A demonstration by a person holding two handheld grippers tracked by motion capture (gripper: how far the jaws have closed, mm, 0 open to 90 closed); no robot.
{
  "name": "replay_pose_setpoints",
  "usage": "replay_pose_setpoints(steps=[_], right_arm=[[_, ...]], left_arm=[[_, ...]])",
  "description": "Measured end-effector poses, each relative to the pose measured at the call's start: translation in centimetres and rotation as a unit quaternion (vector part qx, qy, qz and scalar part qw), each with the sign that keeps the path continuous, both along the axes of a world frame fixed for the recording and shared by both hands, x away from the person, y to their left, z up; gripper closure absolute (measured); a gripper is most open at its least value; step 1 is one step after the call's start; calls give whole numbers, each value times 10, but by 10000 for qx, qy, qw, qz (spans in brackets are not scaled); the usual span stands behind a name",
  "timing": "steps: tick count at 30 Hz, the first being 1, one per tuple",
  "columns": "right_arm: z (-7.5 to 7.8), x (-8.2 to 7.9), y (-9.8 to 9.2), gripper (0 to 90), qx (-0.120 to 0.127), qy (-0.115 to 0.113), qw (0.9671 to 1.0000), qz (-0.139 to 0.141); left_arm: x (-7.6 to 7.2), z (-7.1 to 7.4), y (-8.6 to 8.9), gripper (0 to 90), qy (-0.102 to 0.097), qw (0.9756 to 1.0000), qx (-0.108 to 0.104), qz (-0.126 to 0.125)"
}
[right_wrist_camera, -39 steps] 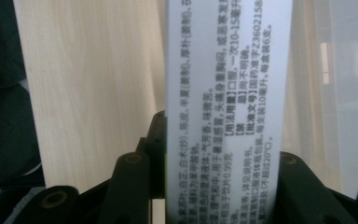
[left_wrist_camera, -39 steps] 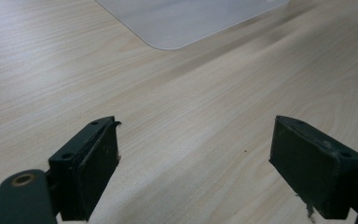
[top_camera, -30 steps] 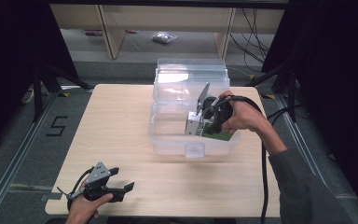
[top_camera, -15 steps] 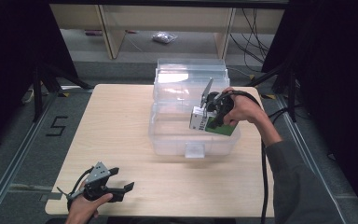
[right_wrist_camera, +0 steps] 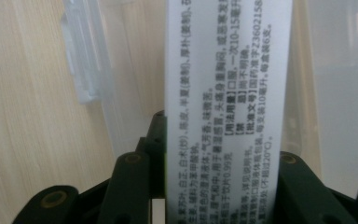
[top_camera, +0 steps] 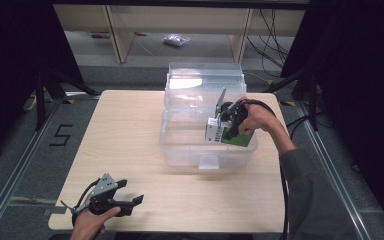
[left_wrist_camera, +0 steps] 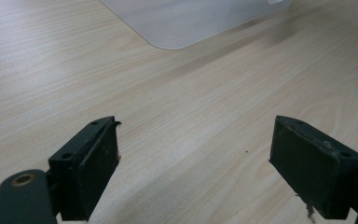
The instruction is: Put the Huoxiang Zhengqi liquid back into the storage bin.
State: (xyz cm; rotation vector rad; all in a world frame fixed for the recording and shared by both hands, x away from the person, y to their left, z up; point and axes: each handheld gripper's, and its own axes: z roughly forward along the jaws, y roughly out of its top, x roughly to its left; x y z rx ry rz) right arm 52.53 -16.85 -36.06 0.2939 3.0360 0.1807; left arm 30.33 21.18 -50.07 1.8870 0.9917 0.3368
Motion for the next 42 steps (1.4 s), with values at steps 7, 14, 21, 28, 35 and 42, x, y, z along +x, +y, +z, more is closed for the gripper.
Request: replay_pose_setpoints(steps=[7, 14, 21, 28, 35, 42], right_arm=[[-14, 2, -5, 648, -47, 98, 9999, -84], [-24, 6, -8, 647, -35, 116, 9999, 58], [-32, 7, -9, 646, -126, 149, 9997, 110], [-40, 9, -11, 645, -83, 211, 9995, 209], [-45, 7, -15, 644, -102, 257, 9996, 108], [-50, 10, -16, 641, -43, 201, 9988, 441]], left_arm=[[0, 0, 0, 148, -3, 10000, 28, -5], [0, 0, 0, 148, -10, 10000, 26, 3], [0, 0, -1, 148, -30, 10000, -8, 1], [0, 0, -1, 148, -20, 10000, 1, -20], [0, 0, -1, 148, -14, 10000, 24, -30], [0, 0, -1, 148, -17, 10000, 9, -23]])
